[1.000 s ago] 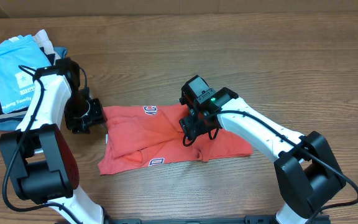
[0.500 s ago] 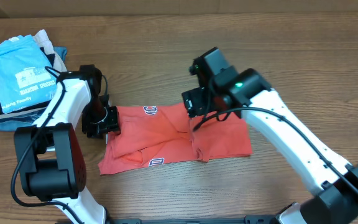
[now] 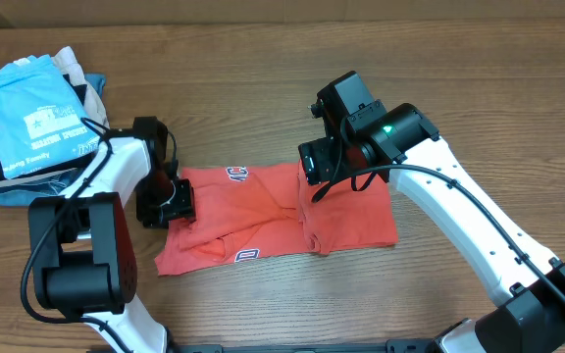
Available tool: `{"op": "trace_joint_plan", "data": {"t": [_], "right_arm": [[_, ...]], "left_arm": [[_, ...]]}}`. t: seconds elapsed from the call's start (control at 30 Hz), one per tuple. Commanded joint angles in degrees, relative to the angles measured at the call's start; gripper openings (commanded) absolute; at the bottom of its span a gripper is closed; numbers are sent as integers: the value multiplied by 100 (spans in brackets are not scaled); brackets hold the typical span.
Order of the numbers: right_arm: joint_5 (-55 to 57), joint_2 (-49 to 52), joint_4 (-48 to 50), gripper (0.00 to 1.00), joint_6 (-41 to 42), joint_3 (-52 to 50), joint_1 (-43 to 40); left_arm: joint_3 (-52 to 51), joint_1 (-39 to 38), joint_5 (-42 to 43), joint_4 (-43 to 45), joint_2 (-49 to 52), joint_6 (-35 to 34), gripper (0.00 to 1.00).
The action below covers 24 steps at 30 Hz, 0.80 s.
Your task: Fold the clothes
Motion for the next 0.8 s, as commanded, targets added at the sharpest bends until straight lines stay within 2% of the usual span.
{"op": "trace_joint_plan", "data": {"t": [0.0, 0.17, 0.27, 0.4, 0.43, 0.77], "right_arm": [[33, -17, 17, 84, 44, 70, -2], [33, -17, 17, 84, 44, 70, -2], [33, -17, 17, 84, 42, 70, -2], [35, -17, 17, 84, 39, 70, -2], [35, -17, 17, 84, 39, 70, -2], [33, -17, 13, 84, 44, 70, -404]], "left_arm": [[-354, -33, 22, 264, -116, -39, 59], [-739, -33, 306, 925, -116, -4, 57], [-837, -33, 592, 1086, -116, 13, 41], [-837, -33, 634, 1078, -116, 109, 8], [-837, -28, 632, 1062, -116, 116, 4], [-94, 640, 225, 238, -658, 111, 4]]}}
